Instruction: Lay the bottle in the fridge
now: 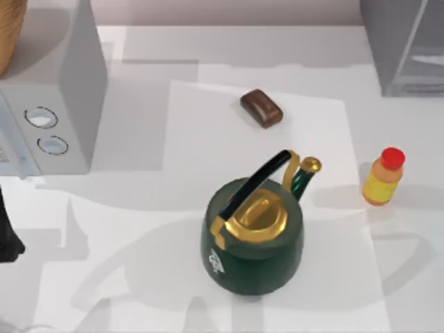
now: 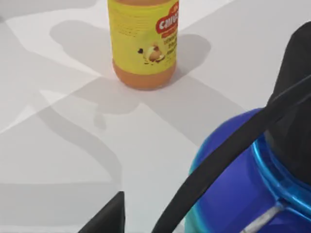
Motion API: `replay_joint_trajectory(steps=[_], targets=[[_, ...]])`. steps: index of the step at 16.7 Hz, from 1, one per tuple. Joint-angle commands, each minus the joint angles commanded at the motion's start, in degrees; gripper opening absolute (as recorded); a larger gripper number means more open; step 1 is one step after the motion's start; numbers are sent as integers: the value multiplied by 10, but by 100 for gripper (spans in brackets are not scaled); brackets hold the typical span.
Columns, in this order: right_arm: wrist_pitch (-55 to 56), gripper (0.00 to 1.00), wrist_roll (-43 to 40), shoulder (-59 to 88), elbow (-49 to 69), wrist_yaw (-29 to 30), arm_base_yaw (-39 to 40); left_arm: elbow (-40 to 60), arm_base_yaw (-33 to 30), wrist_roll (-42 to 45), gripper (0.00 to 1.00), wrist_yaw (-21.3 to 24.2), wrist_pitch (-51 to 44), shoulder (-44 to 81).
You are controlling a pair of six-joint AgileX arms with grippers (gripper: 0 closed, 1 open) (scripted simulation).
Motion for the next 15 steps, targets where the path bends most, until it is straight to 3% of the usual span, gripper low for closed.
replay_joint_trajectory(steps=[10,15], targets=[[0,3,0,0,0,0,0,0,0,0,100,0,0,0],[0,1,0,0,0,0,0,0,0,0,100,0,0,0]])
